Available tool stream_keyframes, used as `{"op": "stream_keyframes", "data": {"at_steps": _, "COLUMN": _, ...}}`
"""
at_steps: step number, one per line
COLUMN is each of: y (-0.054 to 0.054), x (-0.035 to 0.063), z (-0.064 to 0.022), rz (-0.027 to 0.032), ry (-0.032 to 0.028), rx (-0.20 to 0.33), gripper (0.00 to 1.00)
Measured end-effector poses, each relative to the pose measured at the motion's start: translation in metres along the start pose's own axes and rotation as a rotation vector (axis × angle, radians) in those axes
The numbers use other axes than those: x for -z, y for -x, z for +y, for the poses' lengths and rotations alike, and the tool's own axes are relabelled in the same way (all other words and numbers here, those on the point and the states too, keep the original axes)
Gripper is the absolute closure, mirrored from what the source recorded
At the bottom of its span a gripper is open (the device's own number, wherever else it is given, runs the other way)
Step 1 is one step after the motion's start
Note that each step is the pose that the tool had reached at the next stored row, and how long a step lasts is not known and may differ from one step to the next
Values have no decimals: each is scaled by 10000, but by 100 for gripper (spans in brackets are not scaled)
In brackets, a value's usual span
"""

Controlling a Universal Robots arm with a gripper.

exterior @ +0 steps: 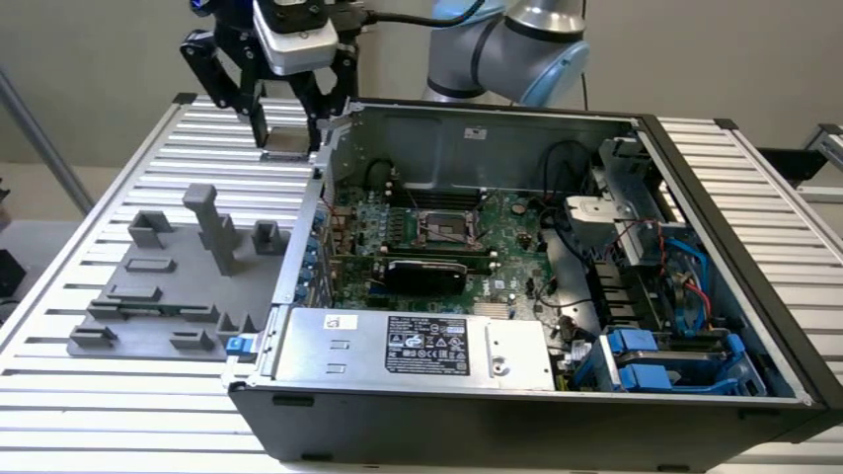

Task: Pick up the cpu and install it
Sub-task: 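Pick up the cpu and move it towards the insertion slot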

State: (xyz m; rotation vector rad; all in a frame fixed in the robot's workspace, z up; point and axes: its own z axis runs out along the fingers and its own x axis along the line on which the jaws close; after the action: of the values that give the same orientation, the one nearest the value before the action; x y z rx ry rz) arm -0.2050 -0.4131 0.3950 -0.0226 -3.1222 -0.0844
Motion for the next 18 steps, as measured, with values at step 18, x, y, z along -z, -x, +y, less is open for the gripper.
{"op": "stream_keyframes", "data": {"at_steps": 18, "y": 818, "x": 6, "z": 16, "rz": 18, "ry": 34, "rx": -1, "gripper": 46}}
